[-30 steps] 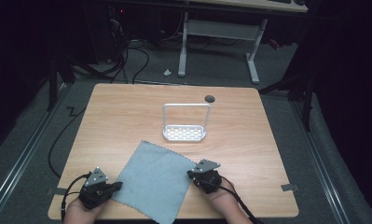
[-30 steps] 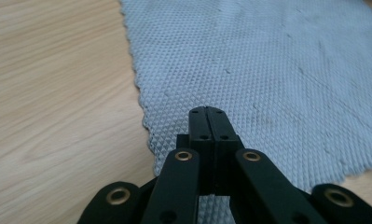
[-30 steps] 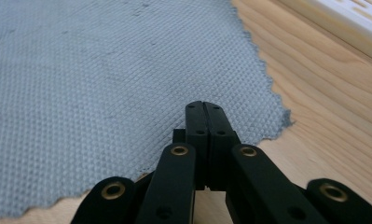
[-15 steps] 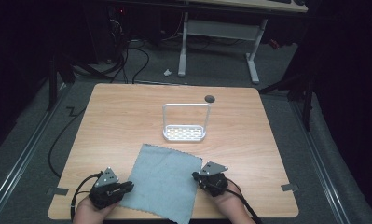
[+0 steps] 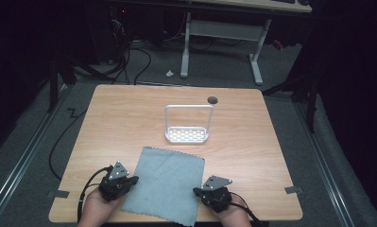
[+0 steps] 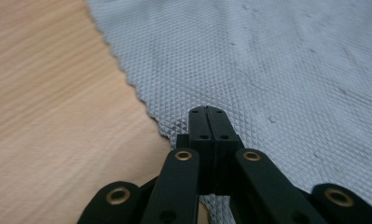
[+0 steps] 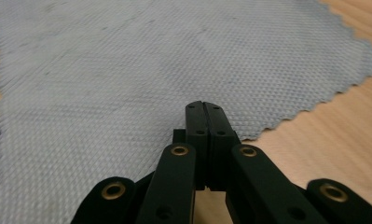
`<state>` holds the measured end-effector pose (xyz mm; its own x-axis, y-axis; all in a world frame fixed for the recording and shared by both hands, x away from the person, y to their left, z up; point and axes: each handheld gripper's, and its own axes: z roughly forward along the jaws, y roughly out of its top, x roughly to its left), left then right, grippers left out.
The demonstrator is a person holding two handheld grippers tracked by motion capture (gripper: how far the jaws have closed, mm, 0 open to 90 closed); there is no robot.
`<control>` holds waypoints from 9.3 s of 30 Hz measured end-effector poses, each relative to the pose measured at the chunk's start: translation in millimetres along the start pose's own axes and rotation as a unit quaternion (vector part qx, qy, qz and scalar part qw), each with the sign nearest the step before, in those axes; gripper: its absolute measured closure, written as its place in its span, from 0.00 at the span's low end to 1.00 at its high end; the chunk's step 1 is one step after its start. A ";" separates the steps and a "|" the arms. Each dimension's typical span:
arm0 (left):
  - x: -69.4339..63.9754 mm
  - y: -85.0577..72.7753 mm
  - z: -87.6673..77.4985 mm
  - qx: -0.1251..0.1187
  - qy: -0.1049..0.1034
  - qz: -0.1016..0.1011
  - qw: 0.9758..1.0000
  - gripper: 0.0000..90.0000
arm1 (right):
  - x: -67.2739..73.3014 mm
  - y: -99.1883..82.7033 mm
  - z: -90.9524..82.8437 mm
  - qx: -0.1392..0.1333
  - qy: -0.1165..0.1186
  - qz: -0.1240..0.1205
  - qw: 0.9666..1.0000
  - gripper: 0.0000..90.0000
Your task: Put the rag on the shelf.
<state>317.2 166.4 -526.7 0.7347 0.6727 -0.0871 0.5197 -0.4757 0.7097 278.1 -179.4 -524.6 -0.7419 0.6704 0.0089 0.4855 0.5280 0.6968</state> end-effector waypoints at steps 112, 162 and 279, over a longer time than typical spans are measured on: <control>3.3 70.3 60.3 -0.115 0.017 -0.068 0.991 1.00 | -95.2 10.4 -10.5 -0.102 -0.139 0.101 0.980 1.00; -3.6 181.1 -55.8 -0.312 0.076 0.009 0.947 1.00 | -95.9 112.6 -116.2 -0.308 -0.174 0.055 0.934 0.99; 69.7 155.0 68.6 -0.127 0.042 -0.047 0.990 0.99 | -206.5 107.9 19.7 -0.159 -0.109 0.136 0.972 0.97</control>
<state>478.8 100.7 -470.7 0.6443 0.7567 -0.1104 0.4497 -0.2583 0.8550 492.8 -250.7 -465.4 -0.4743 0.8751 0.0957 0.4570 0.1518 0.8764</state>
